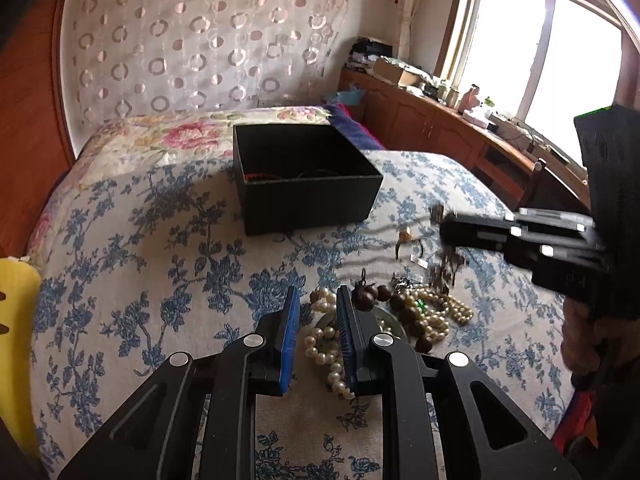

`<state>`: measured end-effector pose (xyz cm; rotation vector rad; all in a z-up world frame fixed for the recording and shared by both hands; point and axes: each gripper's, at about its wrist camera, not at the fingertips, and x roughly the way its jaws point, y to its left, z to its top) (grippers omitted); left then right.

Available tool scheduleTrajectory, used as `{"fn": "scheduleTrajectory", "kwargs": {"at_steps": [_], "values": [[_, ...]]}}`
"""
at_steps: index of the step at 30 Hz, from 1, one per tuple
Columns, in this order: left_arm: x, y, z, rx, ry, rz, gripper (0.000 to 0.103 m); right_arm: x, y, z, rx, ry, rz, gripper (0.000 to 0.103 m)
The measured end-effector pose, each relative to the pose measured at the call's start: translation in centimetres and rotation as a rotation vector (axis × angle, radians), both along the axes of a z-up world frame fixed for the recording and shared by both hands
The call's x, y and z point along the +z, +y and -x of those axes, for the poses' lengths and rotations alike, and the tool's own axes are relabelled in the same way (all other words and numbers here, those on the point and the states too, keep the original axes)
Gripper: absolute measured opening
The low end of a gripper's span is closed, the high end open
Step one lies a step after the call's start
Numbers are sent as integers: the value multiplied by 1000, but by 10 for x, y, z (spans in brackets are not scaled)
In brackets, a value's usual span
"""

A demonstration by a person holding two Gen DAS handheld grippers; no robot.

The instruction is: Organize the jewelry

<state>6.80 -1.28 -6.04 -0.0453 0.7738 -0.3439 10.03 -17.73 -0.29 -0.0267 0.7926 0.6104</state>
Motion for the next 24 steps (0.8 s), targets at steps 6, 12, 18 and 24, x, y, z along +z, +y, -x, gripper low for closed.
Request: {"fn": "scheduleTrajectory", "kwargs": {"at_steps": [6, 12, 18, 24], "values": [[4, 1, 0, 2, -7, 7, 17, 30, 13, -5, 46, -90, 132, 11], [6, 6, 3, 6, -15, 12, 17, 21, 22, -20, 70, -69, 229, 11], [7, 14, 5, 23, -18, 16, 17, 2, 30, -29, 28, -153, 473, 11], [6, 15, 3, 24, -18, 17, 18, 7, 25, -38, 50, -172, 571, 11]]}}
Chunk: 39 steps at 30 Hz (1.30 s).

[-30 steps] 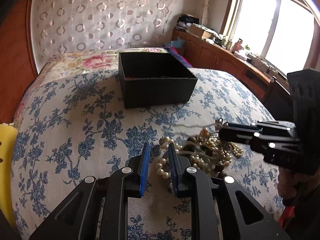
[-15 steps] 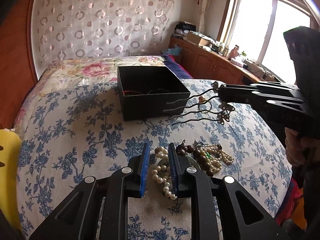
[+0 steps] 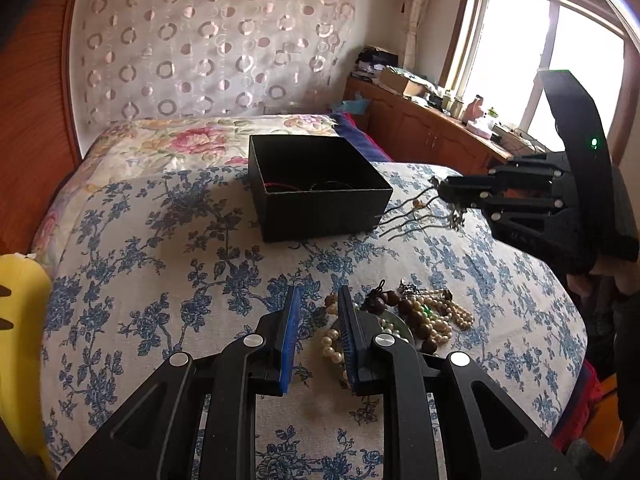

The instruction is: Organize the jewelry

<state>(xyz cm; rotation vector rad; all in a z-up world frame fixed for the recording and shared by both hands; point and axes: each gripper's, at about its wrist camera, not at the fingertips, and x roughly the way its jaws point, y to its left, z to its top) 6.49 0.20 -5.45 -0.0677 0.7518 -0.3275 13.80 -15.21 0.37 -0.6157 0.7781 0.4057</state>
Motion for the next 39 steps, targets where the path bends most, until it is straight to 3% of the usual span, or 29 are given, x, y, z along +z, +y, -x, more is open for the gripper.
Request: {"fn": "scheduleTrajectory", "kwargs": {"at_steps": [9, 21, 31, 33, 39], "values": [[1, 0, 2, -1, -7, -4, 23, 31, 6, 13, 77, -8, -42, 11], [5, -29, -27, -64, -2, -35, 23, 36, -10, -3, 20, -21, -128, 11], [-17, -89, -78, -189, 114, -93, 27, 35, -52, -18, -38, -7, -269, 11], [-20, -96, -85, -198, 129, -107, 31, 37, -58, -20, -40, -10, -288, 11], [-32, -114, -100, -206, 172, -170, 31, 41, -78, -32, -55, -20, -330, 11]]}}
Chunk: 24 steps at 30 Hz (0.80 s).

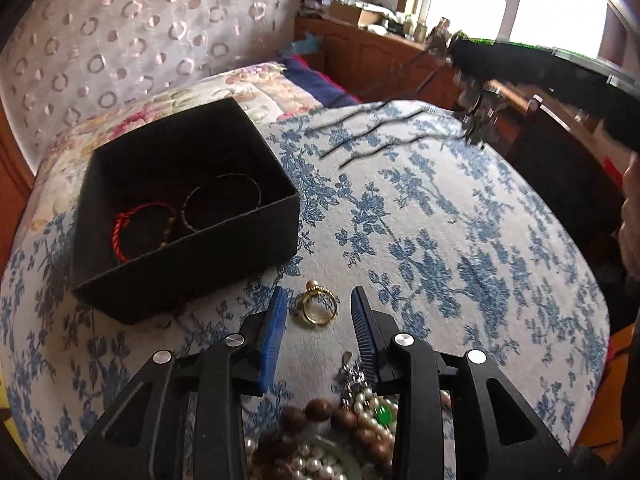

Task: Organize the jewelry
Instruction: 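Lower the hairpins into the box and open the right tool while the left tool carries the ring over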

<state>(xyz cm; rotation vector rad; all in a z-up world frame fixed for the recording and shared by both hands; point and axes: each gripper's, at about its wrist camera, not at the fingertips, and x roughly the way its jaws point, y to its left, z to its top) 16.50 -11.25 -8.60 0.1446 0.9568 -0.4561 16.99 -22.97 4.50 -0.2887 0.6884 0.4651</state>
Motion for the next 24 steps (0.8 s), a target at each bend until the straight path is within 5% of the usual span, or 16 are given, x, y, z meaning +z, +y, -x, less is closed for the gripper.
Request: {"fn": "scheduleTrajectory", "kwargs": {"at_steps": [6, 7, 12, 24], "values": [[-7, -9, -5, 4, 2, -45, 31, -5, -16, -12, -16, 8, -22, 11], [-7, -10, -5, 3, -3, -53, 19, -6, -18, -14, -19, 11, -26, 10], [-3, -7, 2, 0, -10, -37, 18, -10, -22, -19, -21, 16, -41, 10], [65, 41, 9, 87, -161, 66, 18, 15, 7, -32, 36, -29, -154, 10]]}}
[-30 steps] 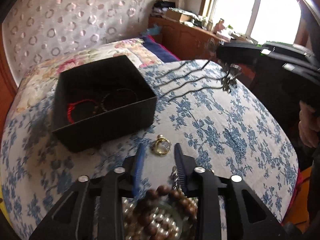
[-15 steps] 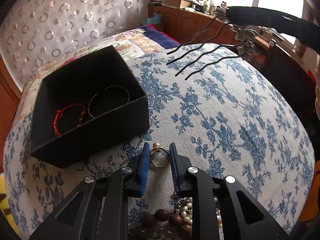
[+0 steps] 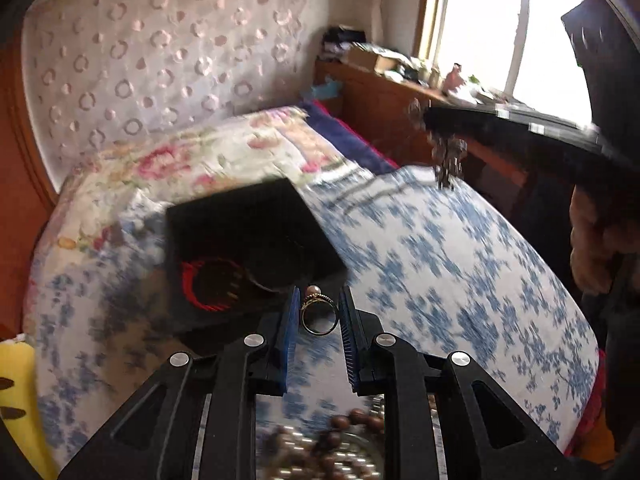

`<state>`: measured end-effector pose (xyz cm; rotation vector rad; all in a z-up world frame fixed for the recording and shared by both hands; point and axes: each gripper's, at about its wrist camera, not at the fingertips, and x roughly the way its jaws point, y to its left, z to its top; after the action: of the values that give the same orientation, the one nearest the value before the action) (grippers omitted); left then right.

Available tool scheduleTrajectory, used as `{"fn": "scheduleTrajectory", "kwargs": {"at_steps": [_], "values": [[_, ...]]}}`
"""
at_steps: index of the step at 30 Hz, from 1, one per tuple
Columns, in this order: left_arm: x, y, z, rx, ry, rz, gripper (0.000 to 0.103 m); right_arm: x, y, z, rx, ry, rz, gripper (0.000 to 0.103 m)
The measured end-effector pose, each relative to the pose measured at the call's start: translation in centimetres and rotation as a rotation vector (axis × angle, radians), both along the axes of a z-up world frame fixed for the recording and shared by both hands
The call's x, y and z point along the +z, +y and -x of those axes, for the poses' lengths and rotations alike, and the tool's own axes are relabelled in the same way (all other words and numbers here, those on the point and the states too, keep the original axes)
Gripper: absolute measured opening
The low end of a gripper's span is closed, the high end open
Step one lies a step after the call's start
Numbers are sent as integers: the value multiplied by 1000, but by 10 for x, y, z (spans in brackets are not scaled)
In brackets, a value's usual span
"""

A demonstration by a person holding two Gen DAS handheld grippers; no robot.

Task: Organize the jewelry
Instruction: 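Lower the hairpins into the box and open the right tool while the left tool carries the ring over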

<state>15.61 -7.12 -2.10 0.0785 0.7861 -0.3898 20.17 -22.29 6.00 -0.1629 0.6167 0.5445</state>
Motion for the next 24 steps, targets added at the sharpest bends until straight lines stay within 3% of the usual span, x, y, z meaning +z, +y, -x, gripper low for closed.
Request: {"fn": "scheduleTrajectory", "kwargs": {"at_steps": [7, 15, 17, 21, 24], "values": [[10, 37, -14, 78, -31, 13, 18, -36, 50, -27, 75, 120, -32, 10], [6, 52, -27, 113, -32, 14, 18, -66, 78, -43, 132, 246, -85, 11], [4, 52, -31, 115, -27, 13, 18, -69, 80, -44, 134, 256, -76, 13], [-1, 52, -40, 116, -18, 6, 18, -68, 76, -43, 123, 245, -80, 31], [-3, 49, -51, 116, -14, -8, 18, -61, 65, -41, 105, 218, -88, 31]]}}
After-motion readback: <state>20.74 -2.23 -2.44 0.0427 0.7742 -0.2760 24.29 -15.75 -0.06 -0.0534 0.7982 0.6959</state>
